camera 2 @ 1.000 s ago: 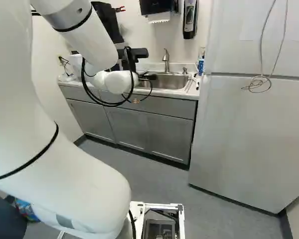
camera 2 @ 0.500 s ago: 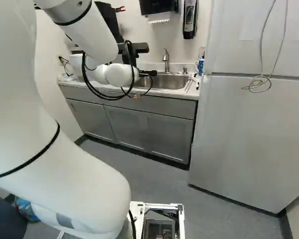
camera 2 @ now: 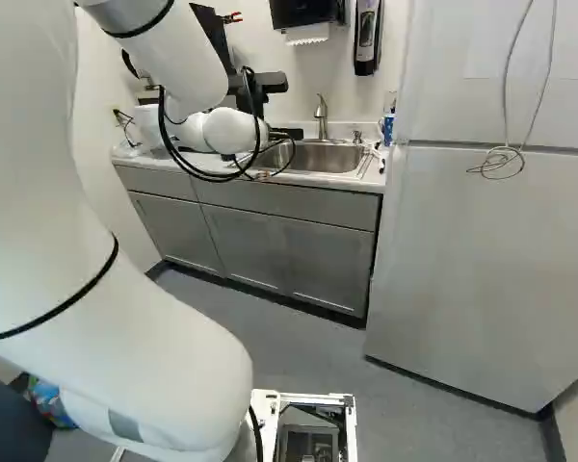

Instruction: Rinse the cup and place it in the tray

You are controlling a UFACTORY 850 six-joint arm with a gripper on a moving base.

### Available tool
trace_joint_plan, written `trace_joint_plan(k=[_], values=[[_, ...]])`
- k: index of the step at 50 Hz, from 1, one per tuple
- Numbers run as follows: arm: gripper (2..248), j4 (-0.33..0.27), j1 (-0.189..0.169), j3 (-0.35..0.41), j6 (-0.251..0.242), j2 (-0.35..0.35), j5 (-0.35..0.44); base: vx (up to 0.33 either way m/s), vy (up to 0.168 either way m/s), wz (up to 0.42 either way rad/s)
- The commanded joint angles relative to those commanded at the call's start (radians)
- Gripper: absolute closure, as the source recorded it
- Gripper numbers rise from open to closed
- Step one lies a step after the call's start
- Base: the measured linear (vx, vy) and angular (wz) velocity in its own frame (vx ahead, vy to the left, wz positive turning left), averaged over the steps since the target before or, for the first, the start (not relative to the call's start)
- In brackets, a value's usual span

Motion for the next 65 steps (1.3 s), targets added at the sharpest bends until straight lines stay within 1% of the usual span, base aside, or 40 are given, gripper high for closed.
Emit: trace_joint_plan(k=[44,65], values=[[3,0.0,0.002,-0.117,0.0,-0.024,-0.099,0.0,0.0,0.0],[3,0.0,-0.008,-0.157,0.0,-0.019,-0.139,0.0,0.0,0.0]])
